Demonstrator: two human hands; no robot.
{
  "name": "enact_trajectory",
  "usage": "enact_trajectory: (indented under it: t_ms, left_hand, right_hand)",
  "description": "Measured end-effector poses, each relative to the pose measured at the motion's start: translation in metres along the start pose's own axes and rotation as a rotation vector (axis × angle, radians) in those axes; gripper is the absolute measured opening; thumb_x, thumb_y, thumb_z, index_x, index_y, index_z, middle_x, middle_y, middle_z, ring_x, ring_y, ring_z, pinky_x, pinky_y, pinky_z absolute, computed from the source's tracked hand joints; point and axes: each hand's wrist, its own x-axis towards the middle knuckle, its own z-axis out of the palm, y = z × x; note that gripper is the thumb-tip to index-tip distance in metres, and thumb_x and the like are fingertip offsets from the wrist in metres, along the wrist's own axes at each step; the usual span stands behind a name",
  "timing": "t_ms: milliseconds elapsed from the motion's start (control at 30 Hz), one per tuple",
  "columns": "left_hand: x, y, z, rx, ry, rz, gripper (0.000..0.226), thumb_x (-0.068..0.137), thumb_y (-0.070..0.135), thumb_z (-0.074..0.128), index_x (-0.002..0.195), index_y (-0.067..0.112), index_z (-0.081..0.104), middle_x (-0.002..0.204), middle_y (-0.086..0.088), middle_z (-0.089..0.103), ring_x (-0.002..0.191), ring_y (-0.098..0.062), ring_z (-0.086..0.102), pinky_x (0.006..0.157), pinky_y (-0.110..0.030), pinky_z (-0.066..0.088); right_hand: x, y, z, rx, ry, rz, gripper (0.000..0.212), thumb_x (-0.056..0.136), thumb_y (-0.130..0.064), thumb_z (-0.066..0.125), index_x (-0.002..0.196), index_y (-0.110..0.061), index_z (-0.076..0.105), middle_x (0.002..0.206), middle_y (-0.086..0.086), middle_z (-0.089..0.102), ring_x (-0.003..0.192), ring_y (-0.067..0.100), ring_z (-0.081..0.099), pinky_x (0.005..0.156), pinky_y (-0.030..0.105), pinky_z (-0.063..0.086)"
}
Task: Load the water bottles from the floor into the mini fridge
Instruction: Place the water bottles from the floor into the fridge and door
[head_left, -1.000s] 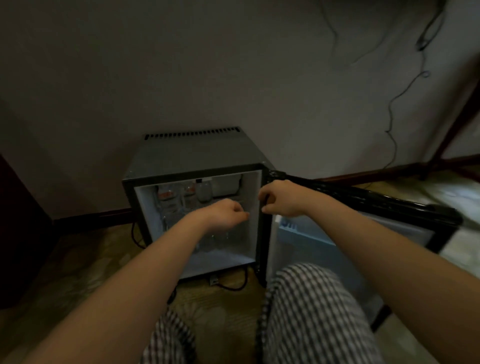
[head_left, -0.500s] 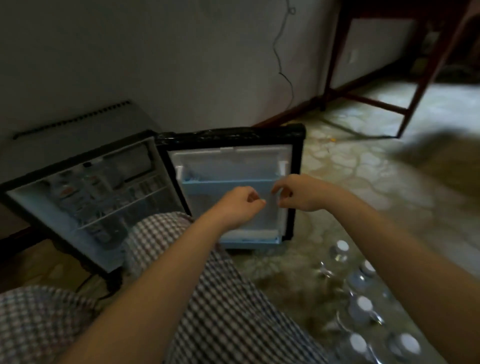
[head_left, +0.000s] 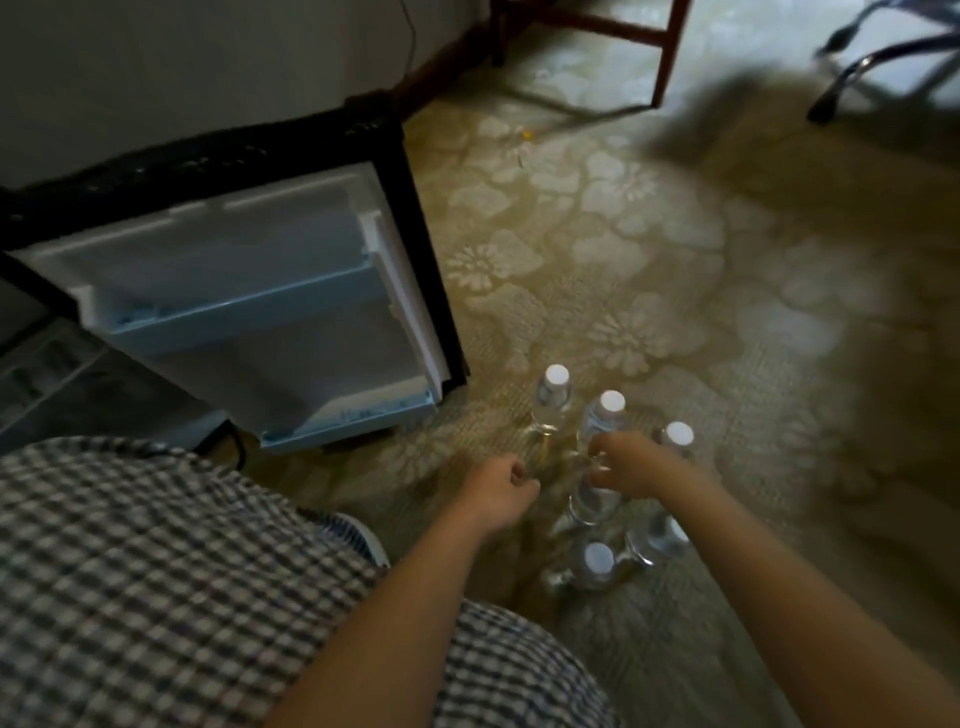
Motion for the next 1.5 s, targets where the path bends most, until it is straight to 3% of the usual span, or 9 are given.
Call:
enact_trajectory:
  t_ms: [333, 533, 733, 833, 1000, 1067, 1233, 1333, 1500]
  left_hand:
    - [0.011, 0.001, 0.04, 0.154, -0.083, 0.016, 0.042, 0.091, 0.03, 0.054, 0.129, 0.012, 0.048, 0.132, -0.009, 0.052, 0.12, -0.024, 0.05, 0.097, -0.03, 0.042]
    - [0.004, -0.005, 0.028, 0.11, -0.053, 0.045, 0.05, 0.087, 0.029, 0.061, 0.133, 0.016, 0.044, 0.137, -0.006, 0.047, 0.125, -0.019, 0.045, 0.096, -0.025, 0.037]
    - [-0.019, 0.02, -0.005, -0.141, 0.05, 0.262, 0.062, 0.083, 0.023, 0.068, 0.137, 0.019, 0.038, 0.132, 0.003, 0.05, 0.122, -0.01, 0.046, 0.086, -0.013, 0.031]
    - [-0.038, 0.029, -0.032, -0.238, 0.139, 0.355, 0.06, 0.08, 0.027, 0.07, 0.13, 0.026, 0.037, 0.116, 0.015, 0.045, 0.108, -0.002, 0.045, 0.084, -0.015, 0.032]
    - [-0.059, 0.022, -0.085, -0.321, 0.29, 0.446, 0.061, 0.078, 0.025, 0.073, 0.13, 0.026, 0.042, 0.126, 0.012, 0.052, 0.118, -0.007, 0.048, 0.093, -0.019, 0.038]
    - [-0.066, 0.018, -0.101, -0.37, 0.342, 0.456, 0.053, 0.077, 0.025, 0.073, 0.121, 0.029, 0.044, 0.114, 0.017, 0.054, 0.111, -0.005, 0.05, 0.085, -0.012, 0.04]
    - [-0.084, 0.008, -0.136, -0.554, 0.491, 0.51, 0.049, 0.077, 0.023, 0.073, 0.116, 0.034, 0.044, 0.108, 0.017, 0.056, 0.102, -0.005, 0.056, 0.074, -0.015, 0.05]
    - [-0.096, -0.004, -0.159, -0.564, 0.647, 0.538, 0.046, 0.073, 0.025, 0.077, 0.112, 0.032, 0.053, 0.109, 0.014, 0.062, 0.104, -0.007, 0.059, 0.085, -0.027, 0.053]
    - [-0.129, -0.033, -0.211, -0.548, 0.868, 0.575, 0.041, 0.066, 0.021, 0.081, 0.093, 0.041, 0.057, 0.089, 0.025, 0.064, 0.088, 0.013, 0.06, 0.069, -0.008, 0.05]
  right_hand:
    - [0.023, 0.022, 0.05, -0.079, 0.235, 0.079, 0.039, 0.09, -0.041, 0.052, 0.121, -0.018, 0.05, 0.113, 0.009, 0.064, 0.103, 0.028, 0.062, 0.084, 0.038, 0.051]
    - [0.006, 0.016, 0.023, 0.208, 0.401, 0.056, 0.031, 0.083, -0.036, 0.063, 0.102, -0.012, 0.059, 0.094, 0.008, 0.067, 0.089, 0.025, 0.063, 0.07, 0.032, 0.046]
    - [-0.032, -0.033, -0.045, 0.312, 0.587, -0.269, 0.021, 0.077, -0.027, 0.071, 0.077, -0.009, 0.059, 0.067, 0.002, 0.059, 0.062, 0.017, 0.052, 0.053, 0.027, 0.034]
    - [-0.05, -0.065, -0.077, 0.285, 0.597, -0.432, 0.022, 0.079, -0.03, 0.071, 0.08, -0.011, 0.06, 0.069, 0.002, 0.059, 0.06, 0.012, 0.049, 0.053, 0.022, 0.032]
    - [-0.074, -0.121, -0.119, 0.299, 0.625, -0.65, 0.019, 0.074, -0.031, 0.071, 0.08, -0.014, 0.066, 0.069, 0.004, 0.062, 0.057, 0.008, 0.048, 0.054, 0.027, 0.038]
    - [-0.081, -0.144, -0.132, 0.294, 0.633, -0.707, 0.021, 0.073, -0.033, 0.072, 0.081, -0.014, 0.066, 0.069, 0.005, 0.063, 0.056, 0.007, 0.047, 0.054, 0.023, 0.037]
    - [-0.097, -0.212, -0.155, 0.172, 0.606, -0.877, 0.023, 0.077, -0.033, 0.072, 0.084, -0.013, 0.066, 0.071, 0.005, 0.061, 0.062, 0.011, 0.049, 0.055, 0.019, 0.037]
    - [-0.102, -0.252, -0.163, 0.148, 0.588, -0.972, 0.024, 0.076, -0.033, 0.074, 0.084, -0.011, 0.066, 0.074, 0.009, 0.063, 0.064, 0.018, 0.054, 0.058, 0.03, 0.041]
    - [-0.105, -0.319, -0.165, 0.173, 0.615, -1.078, 0.027, 0.077, -0.035, 0.073, 0.089, -0.012, 0.067, 0.077, 0.012, 0.065, 0.071, 0.027, 0.057, 0.064, 0.04, 0.045]
